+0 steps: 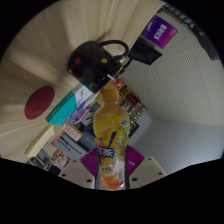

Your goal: Pour water

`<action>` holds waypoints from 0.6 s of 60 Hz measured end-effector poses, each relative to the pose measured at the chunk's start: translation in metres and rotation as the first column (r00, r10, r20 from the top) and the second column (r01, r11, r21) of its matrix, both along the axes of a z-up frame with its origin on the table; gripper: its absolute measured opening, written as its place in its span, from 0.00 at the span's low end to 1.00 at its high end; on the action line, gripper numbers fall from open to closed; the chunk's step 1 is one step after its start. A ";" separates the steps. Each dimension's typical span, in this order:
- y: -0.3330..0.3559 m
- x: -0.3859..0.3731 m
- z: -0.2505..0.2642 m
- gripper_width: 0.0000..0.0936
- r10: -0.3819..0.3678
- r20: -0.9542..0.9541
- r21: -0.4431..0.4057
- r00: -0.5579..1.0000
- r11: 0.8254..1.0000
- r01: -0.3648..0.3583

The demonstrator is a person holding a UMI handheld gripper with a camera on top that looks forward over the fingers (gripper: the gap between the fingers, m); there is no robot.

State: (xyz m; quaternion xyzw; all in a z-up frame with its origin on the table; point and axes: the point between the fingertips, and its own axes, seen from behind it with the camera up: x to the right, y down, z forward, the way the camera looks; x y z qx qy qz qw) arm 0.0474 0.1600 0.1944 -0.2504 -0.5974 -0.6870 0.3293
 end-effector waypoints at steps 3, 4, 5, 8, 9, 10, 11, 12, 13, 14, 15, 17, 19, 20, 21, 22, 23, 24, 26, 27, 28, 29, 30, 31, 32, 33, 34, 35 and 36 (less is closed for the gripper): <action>0.003 -0.001 -0.002 0.36 -0.005 0.008 0.002 1.000 1.000 0.005; -0.001 -0.001 -0.001 0.36 -0.006 0.014 0.002 1.000 1.000 0.006; 0.002 -0.002 -0.001 0.36 -0.009 0.025 0.000 1.000 1.000 0.009; 0.005 -0.003 -0.003 0.36 -0.008 0.065 0.001 0.998 1.000 0.008; 0.006 -0.003 -0.003 0.36 -0.009 0.078 0.001 0.997 1.000 0.009; 0.006 -0.002 -0.004 0.36 -0.011 0.089 0.000 0.996 1.000 0.011; 0.007 -0.002 -0.005 0.36 -0.013 0.098 0.000 0.995 1.000 0.013; 0.001 0.001 -0.004 0.36 -0.009 0.099 0.002 0.995 1.000 0.009; 0.005 -0.002 -0.003 0.37 -0.012 0.101 -0.001 0.995 1.000 0.012; 0.005 -0.002 -0.002 0.37 -0.011 0.100 -0.002 0.995 1.000 0.012; 0.005 -0.001 -0.002 0.36 -0.011 0.101 -0.004 0.995 1.000 0.012; 0.005 -0.001 -0.001 0.36 -0.012 0.100 -0.004 0.995 1.000 0.013; 0.002 0.001 0.002 0.36 -0.006 0.093 -0.001 0.996 1.000 0.006; 0.004 0.000 0.004 0.36 -0.003 0.084 0.000 0.996 1.000 0.003; 0.005 -0.001 0.006 0.36 0.002 0.071 0.002 0.997 1.000 -0.002; 0.004 -0.001 0.009 0.36 0.006 0.050 0.005 0.999 1.000 -0.006; 0.006 -0.002 0.011 0.36 0.013 0.026 0.002 1.000 1.000 -0.013; 0.005 -0.002 0.015 0.36 0.018 -0.010 0.004 1.000 1.000 -0.018; 0.004 0.000 0.023 0.36 0.028 -0.113 0.014 0.993 1.000 -0.027; 0.004 0.002 0.028 0.36 0.032 -0.179 0.021 0.983 0.999 -0.028; 0.003 0.005 0.032 0.36 0.037 -0.254 0.028 0.967 0.999 -0.030; -0.003 0.011 0.035 0.36 0.054 -0.339 0.053 0.939 0.998 -0.038; -0.006 0.014 0.039 0.36 0.062 -0.426 0.057 0.902 0.998 -0.041; 0.005 0.013 0.042 0.36 0.061 -0.500 0.042 0.864 0.998 -0.046; 0.004 0.016 0.044 0.36 0.067 -0.589 0.043 0.805 0.998 -0.051; 0.005 0.018 0.043 0.36 0.068 -0.676 0.038 0.734 0.998 -0.057; 0.005 0.020 0.040 0.36 0.068 -0.759 0.031 0.647 0.997 -0.069; 0.008 0.020 0.036 0.36 0.059 -0.835 0.016 0.547 0.996 -0.083; 0.009 0.020 0.031 0.36 0.051 -0.897 0.009 0.439 0.995 -0.097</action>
